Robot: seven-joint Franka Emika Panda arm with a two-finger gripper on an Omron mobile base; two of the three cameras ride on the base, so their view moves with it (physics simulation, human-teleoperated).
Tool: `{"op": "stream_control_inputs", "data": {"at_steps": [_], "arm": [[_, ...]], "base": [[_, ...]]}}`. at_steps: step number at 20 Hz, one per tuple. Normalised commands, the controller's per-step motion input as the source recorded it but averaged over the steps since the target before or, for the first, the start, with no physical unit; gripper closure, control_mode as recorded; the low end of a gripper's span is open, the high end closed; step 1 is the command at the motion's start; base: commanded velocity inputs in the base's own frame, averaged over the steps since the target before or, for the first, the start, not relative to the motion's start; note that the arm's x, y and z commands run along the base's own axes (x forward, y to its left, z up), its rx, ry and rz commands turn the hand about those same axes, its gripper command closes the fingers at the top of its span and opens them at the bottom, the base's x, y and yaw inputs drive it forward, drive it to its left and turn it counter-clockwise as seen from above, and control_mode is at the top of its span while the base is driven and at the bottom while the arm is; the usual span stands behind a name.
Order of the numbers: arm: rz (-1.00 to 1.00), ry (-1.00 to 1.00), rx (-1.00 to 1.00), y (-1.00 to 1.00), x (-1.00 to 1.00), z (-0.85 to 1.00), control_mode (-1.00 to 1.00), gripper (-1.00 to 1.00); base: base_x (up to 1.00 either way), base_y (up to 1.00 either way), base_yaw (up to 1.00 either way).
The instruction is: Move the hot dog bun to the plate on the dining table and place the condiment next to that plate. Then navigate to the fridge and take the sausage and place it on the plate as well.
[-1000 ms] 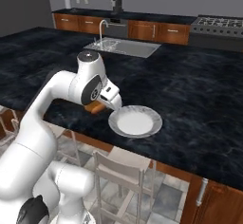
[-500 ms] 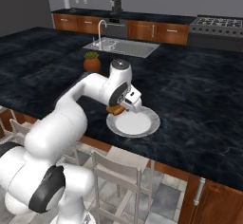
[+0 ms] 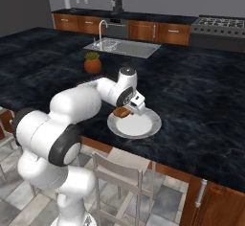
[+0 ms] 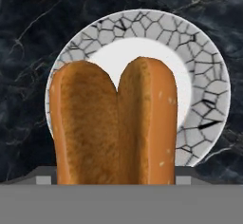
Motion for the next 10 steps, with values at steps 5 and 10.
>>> {"op": "stream_control_inputs", "data": {"at_steps": [5, 10], "arm": [[0.0, 0.05, 0.0, -0.13, 0.33, -0.58, -1.0, 1.0], [0.0, 0.0, 0.0, -0.07, 0.01, -0.38, -1.0, 1.0]], "base": [[0.0, 0.0, 0.0], [0.0, 0.0, 0.0]]}}
